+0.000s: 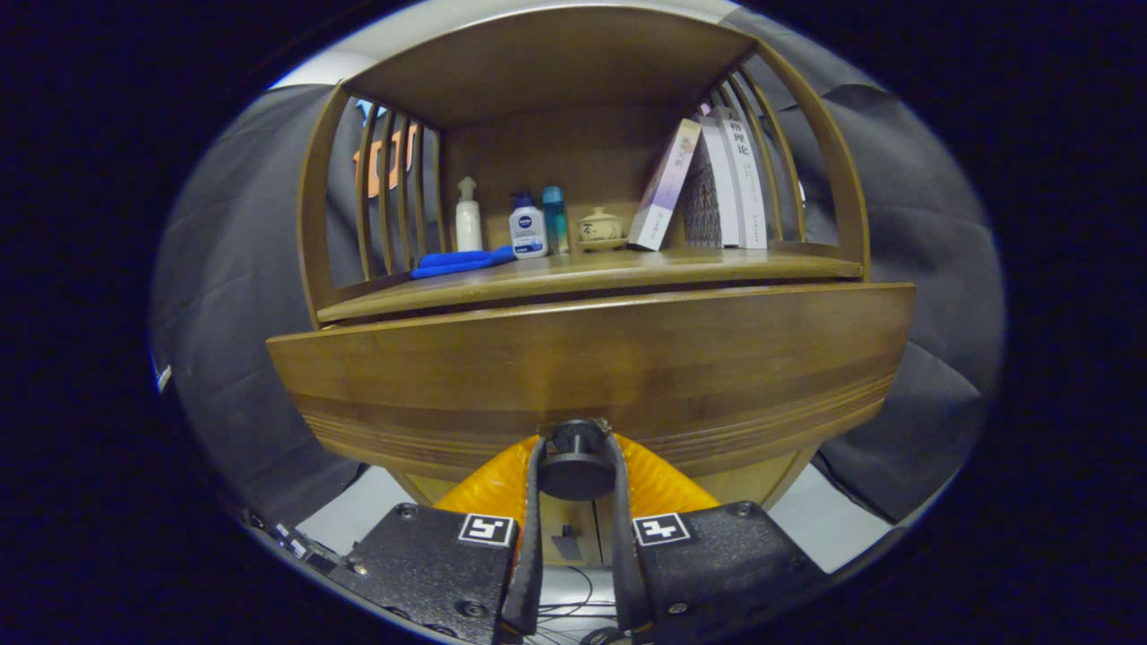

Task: Pull open the drawer, take out the items inside it, and place them on the countertop above the cabinet.

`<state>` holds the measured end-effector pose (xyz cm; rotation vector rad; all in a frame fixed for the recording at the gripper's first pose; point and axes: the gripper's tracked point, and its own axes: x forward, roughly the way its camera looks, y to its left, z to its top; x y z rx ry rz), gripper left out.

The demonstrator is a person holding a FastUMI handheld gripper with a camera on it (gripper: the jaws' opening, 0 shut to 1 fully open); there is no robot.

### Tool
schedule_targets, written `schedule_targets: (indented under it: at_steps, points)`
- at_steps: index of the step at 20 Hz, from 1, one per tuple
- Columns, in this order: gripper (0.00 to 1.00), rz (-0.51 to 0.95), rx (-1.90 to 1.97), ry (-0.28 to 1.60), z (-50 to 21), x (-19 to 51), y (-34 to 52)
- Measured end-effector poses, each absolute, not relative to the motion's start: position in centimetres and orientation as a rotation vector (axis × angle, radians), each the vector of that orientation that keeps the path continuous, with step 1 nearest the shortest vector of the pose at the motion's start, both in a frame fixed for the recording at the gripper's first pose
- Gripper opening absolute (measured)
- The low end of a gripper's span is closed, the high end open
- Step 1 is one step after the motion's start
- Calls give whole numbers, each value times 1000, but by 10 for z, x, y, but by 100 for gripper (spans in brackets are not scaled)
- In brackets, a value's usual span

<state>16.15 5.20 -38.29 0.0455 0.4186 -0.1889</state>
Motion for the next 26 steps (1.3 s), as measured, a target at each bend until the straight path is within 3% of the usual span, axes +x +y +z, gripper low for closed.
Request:
schedule_targets:
  at_steps: [26]
  points:
    - [35, -106, 17, 495, -391, 32, 81]
